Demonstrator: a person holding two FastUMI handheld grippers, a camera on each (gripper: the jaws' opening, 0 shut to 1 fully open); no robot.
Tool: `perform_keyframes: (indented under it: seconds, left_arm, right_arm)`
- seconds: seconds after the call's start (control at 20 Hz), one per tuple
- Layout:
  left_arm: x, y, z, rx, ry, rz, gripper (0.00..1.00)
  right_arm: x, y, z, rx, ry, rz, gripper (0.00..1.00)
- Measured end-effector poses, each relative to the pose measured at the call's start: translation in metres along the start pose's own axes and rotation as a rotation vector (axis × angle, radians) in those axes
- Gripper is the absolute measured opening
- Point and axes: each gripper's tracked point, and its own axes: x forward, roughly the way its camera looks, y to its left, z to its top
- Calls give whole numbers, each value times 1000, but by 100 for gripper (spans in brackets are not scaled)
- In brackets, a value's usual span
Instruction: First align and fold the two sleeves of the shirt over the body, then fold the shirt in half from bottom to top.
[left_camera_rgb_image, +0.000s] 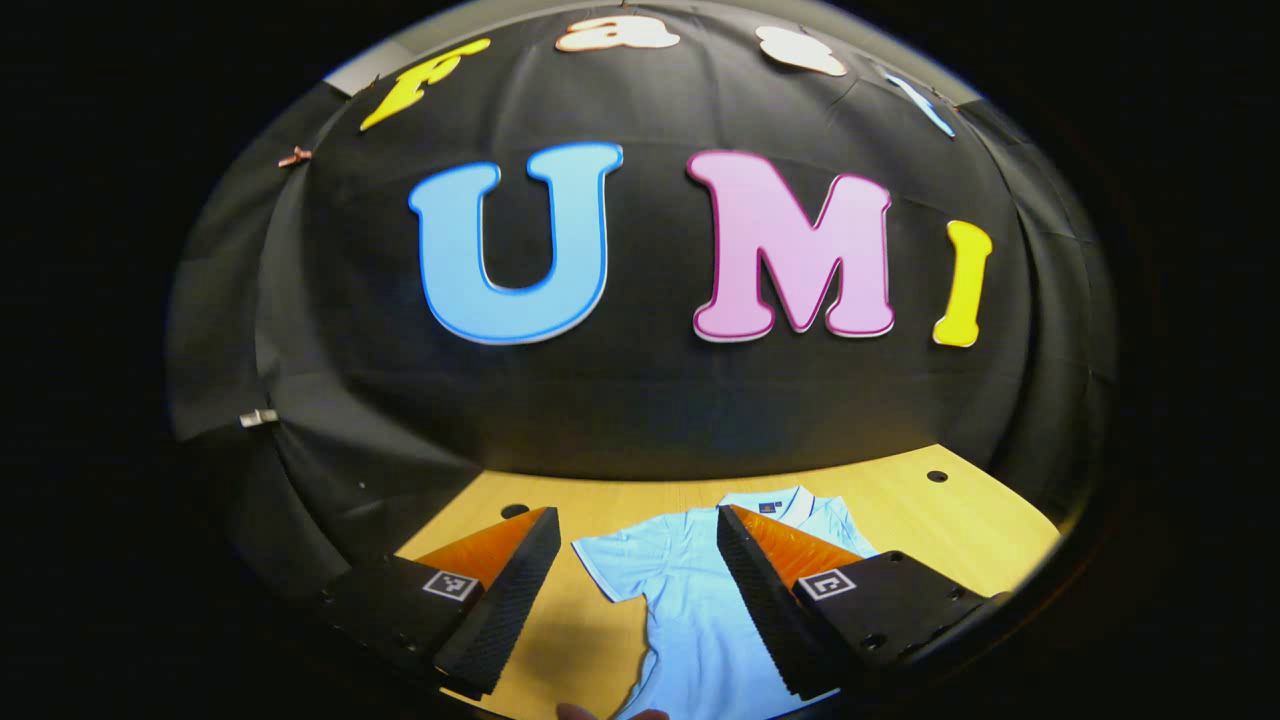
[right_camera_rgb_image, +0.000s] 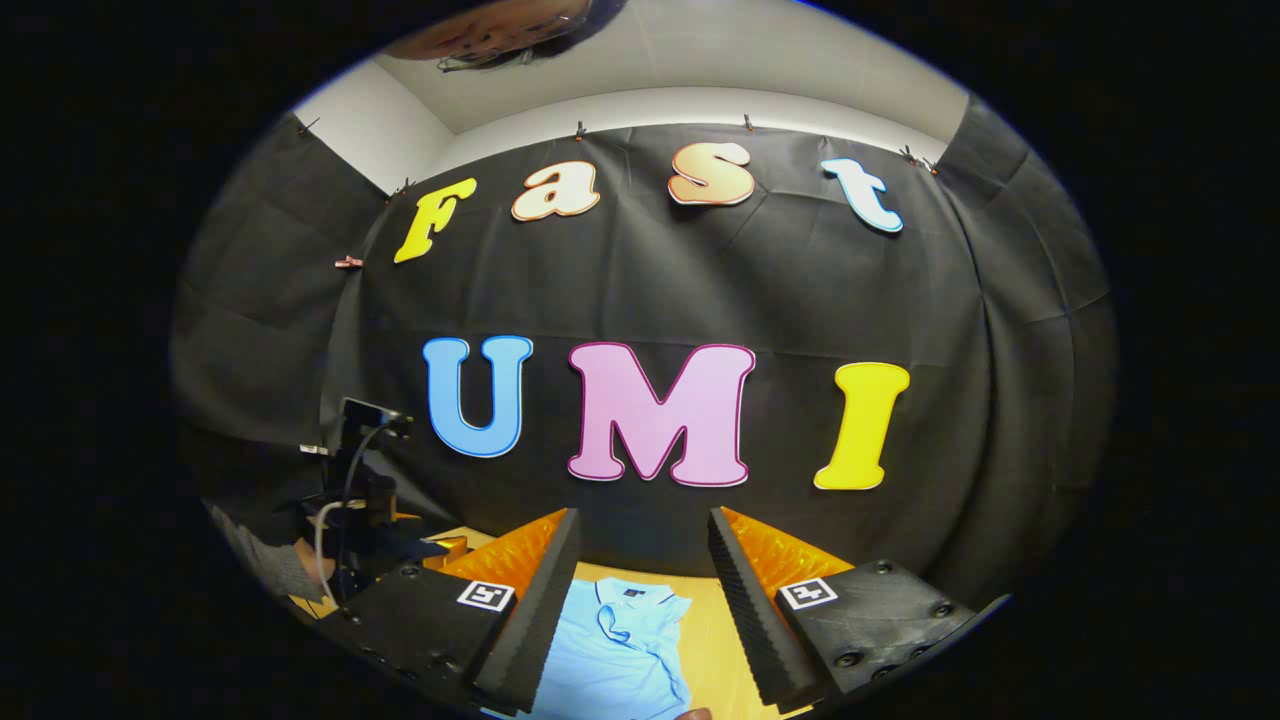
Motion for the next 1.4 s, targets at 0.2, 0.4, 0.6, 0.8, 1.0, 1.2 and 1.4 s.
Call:
perform_keyframes:
  seconds: [0.2, 0.4, 0.6, 0.8, 1.0, 1.2, 1.4]
  left_arm:
    - [70, 16, -38, -72, 141, 53, 100]
    - [124, 29, -94, -85, 332, 119, 100]
    - [160, 45, -140, -74, 460, 177, 100]
    - [183, 45, -182, -95, 609, 176, 100]
    - [193, 53, -200, -143, 672, 211, 100]
    - [204, 58, -207, -191, 678, 232, 100]
    - [217, 47, -200, -156, 668, 179, 84]
  right_arm:
    - [-11, -13, -16, 0, 47, -13, 81]
    - [-14, -26, -33, 2, 89, -27, 83]
    - [-15, -36, -50, 4, 129, -32, 83]
    - [-19, -43, -61, 3, 157, -28, 83]
    - [-21, -51, -69, 9, 179, -34, 82]
    - [-23, -55, -80, 7, 204, -34, 82]
    - [-23, -59, -90, 36, 238, -45, 83]
